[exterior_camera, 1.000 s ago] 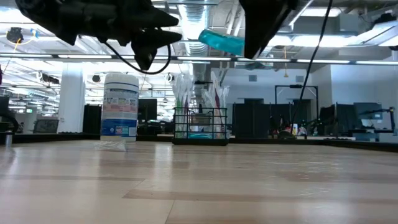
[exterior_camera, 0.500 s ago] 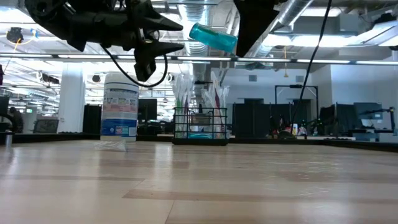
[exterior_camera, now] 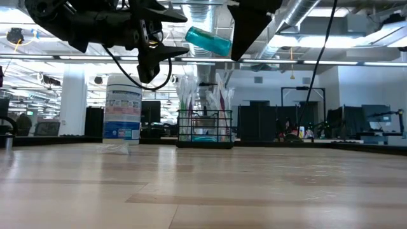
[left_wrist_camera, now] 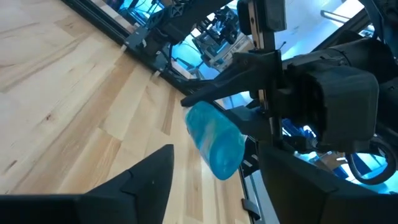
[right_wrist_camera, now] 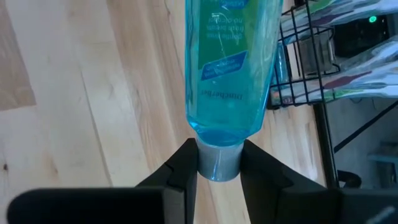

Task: Pick & Place toothbrushing station
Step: Put the blue mouthwash into the black wire organizer

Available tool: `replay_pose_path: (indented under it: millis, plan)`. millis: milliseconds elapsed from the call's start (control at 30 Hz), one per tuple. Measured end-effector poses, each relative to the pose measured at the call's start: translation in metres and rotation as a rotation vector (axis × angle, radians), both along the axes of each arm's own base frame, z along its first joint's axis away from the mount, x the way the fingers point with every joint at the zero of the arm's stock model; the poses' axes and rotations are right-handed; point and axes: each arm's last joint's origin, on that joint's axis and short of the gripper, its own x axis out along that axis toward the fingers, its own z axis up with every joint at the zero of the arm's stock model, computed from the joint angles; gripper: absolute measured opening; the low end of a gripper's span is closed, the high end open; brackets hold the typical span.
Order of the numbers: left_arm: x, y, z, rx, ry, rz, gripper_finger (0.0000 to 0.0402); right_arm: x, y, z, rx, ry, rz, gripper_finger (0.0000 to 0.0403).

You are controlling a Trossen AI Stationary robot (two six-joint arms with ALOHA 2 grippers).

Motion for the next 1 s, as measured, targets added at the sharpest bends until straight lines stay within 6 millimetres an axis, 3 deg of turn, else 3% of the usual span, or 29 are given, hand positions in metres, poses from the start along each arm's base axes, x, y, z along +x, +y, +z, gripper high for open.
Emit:
replay_pose_path:
  millis: [600, 1000]
  plan:
    - [0.0, -0.01, 0.0, -0.019, 0.004, 0.024, 0.023, 0.007, -0.004, 0.0, 0.016, -0.032, 0.016, 0.0082]
    - [0.0, -0.009, 0.0, -0.033, 0.007, 0.055, 0.0199, 0.013, -0.003, 0.001, 0.026, -0.06, 0.048, 0.0082]
